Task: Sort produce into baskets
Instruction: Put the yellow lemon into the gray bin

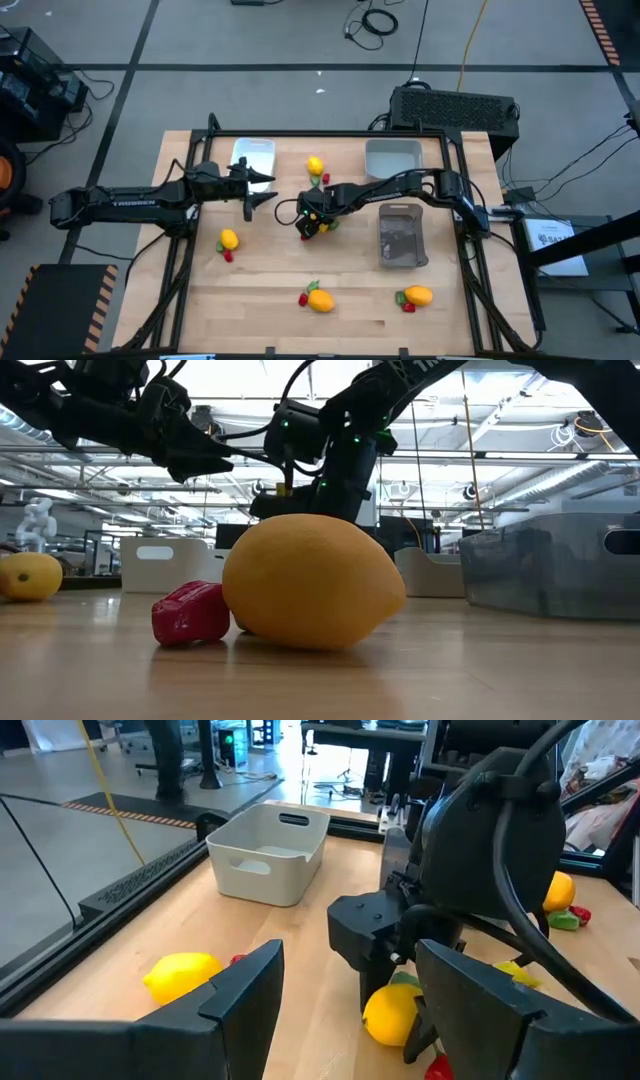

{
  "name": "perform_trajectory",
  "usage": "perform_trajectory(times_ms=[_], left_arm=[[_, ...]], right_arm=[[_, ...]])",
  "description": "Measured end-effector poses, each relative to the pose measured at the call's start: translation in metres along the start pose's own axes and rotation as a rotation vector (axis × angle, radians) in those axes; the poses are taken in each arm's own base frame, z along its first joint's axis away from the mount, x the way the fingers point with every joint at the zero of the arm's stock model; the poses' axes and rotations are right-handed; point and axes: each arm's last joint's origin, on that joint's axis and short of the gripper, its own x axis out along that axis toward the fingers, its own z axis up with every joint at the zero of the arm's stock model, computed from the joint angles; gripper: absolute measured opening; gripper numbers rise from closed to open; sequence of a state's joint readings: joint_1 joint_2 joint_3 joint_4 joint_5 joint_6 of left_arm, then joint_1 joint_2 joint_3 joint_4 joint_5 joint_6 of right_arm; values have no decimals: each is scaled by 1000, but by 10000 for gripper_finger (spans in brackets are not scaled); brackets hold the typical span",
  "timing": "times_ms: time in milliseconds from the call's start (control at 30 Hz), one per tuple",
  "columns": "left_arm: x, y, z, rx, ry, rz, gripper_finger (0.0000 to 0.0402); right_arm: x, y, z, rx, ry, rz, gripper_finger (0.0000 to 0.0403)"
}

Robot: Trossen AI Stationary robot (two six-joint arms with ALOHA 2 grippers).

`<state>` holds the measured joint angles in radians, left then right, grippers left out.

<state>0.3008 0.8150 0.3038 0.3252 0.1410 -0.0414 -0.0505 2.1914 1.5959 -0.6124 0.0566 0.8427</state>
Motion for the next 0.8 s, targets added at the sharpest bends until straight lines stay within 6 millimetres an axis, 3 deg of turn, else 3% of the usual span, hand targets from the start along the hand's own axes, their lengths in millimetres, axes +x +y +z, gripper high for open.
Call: perform_trajectory(times_ms=[300,467,600,800], left_arm=[[0,0,0,-1,-1,0,235],[0,0,0,-1,-1,0,235],[0,0,0,-1,0,0,235],[0,0,0,-2,-1,0,235]], right_arm=[[-9,-9,11,-13,26,42,214],[-23,-18,24,-24,39,88,210],[-47,-34,40,-40,9,89,216],[-106,-78,68,-14,-60,42,216]])
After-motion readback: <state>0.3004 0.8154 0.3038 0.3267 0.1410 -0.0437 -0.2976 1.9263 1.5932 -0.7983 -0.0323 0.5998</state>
